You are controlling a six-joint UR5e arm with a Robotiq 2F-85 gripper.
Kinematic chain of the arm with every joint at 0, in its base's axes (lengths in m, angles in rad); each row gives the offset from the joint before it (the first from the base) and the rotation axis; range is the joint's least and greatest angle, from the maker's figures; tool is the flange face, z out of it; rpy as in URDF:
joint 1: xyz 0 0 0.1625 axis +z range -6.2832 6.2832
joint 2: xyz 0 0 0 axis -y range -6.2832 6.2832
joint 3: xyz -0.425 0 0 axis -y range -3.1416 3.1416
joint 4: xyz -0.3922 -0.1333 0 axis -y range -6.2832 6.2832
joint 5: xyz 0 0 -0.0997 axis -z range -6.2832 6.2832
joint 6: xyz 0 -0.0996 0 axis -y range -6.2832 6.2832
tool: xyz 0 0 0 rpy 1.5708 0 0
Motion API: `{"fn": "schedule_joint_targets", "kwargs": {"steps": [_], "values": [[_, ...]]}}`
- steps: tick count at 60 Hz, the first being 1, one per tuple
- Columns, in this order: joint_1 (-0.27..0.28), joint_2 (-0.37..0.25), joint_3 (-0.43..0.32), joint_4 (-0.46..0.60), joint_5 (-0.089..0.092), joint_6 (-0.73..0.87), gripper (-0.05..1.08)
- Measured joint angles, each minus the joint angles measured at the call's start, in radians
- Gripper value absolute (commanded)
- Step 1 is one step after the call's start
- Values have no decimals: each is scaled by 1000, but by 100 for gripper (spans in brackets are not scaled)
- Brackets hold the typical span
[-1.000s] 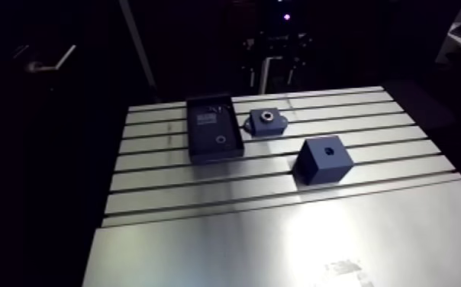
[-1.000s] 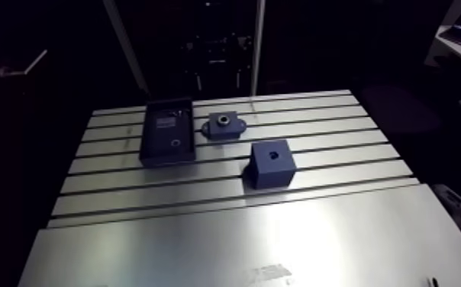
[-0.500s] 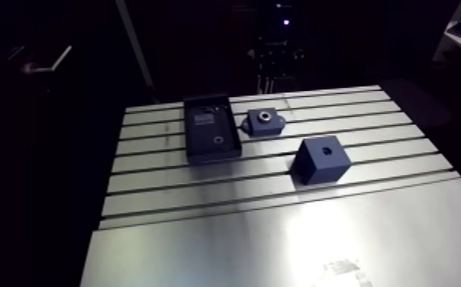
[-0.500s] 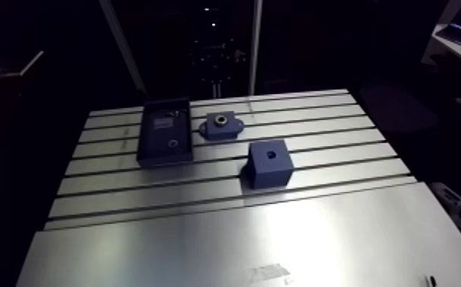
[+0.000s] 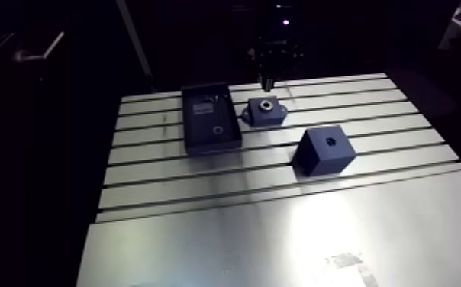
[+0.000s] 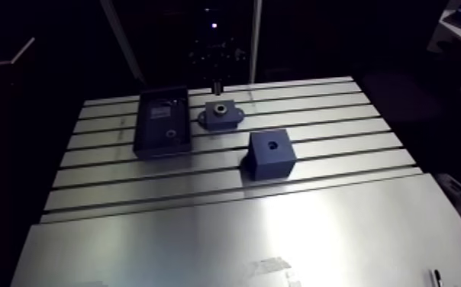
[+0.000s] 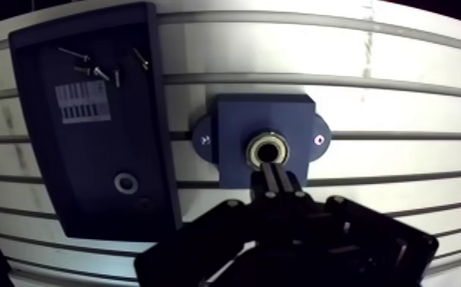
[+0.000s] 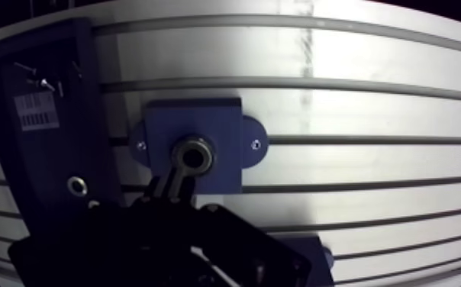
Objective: Pick up the bearing and press it into the housing until flush.
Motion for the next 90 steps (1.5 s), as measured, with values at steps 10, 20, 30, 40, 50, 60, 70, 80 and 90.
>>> {"fn": "schedule_joint_targets", "kwargs": {"steps": [10,20,30,40,50,60,70,80,90], "values": [[0,12,10,-24,-1,0,108],[-1,19,16,-36,-2,0,108],[-1,24,21,-42,-3,0,108],[-1,26,23,-44,-4,0,108],[-1,26,25,-44,-5,-2,108],[-1,26,28,-50,-7,-19,108],[-1,27,33,-63,-9,-36,108],[0,28,38,-69,-13,-55,108],[0,31,39,-71,-16,-64,108]]}}
